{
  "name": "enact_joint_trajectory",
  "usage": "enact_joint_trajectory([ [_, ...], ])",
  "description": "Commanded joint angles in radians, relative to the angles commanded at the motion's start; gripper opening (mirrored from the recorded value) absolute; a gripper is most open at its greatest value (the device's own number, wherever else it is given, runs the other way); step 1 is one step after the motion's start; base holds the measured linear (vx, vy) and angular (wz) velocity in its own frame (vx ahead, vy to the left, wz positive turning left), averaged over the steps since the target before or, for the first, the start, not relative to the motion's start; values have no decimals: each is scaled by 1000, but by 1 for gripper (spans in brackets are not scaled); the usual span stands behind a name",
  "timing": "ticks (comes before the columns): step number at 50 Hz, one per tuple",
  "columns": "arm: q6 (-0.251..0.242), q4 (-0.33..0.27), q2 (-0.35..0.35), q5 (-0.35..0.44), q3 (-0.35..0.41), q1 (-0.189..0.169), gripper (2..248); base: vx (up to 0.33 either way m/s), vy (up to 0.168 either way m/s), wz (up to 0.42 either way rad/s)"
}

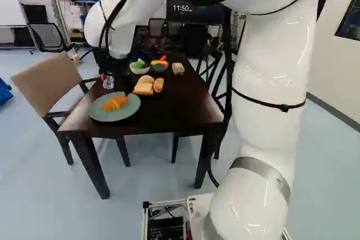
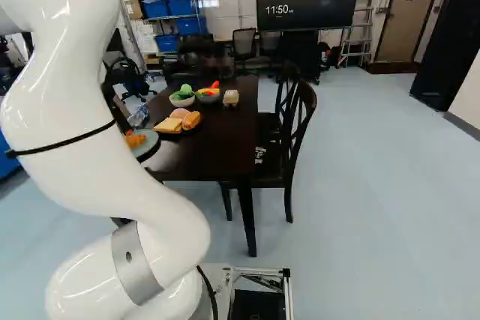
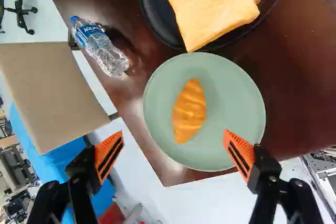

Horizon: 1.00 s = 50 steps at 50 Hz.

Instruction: Move the croissant to the empty plate

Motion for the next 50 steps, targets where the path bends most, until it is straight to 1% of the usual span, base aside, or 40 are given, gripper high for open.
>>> enact_joint_trajectory([
  [9,0,0,24,0,4,-1,247,0,0,0],
  [15,0,0,51,0,18,-10,247,0,0,0],
  [50,0,0,239,0,131,-102,247,0,0,0],
])
